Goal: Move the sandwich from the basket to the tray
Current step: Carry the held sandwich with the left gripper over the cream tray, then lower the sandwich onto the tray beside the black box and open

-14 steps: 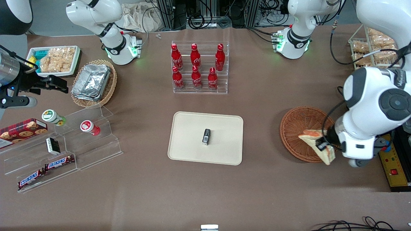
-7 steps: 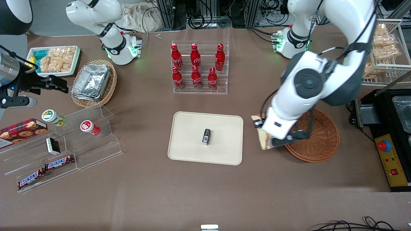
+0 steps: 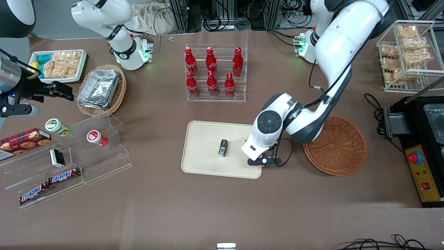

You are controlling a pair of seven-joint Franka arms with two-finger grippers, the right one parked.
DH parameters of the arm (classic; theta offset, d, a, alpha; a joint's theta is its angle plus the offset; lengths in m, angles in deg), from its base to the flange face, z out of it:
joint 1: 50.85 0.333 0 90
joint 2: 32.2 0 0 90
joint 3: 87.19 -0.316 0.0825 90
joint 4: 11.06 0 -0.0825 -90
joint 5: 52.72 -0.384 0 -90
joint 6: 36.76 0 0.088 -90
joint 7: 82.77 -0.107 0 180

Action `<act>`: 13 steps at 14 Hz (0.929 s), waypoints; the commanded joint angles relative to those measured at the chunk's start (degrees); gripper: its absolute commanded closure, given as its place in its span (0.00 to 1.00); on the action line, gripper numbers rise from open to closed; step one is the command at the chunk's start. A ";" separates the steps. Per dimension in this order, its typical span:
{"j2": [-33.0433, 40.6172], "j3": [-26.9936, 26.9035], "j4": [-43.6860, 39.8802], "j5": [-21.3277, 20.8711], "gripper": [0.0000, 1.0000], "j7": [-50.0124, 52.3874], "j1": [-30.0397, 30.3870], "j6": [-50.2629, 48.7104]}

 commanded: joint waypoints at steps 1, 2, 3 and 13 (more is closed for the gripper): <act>-2.72 -0.19 -2.96 -2.55 1.00 -2.12 -1.46 1.36; -2.90 -0.19 -2.96 -2.65 1.00 -2.21 -1.47 1.36; -2.99 -0.19 -2.96 -2.65 1.00 -2.21 -1.47 1.36; -2.11 -0.19 -4.71 -5.29 0.00 -3.35 -1.29 1.37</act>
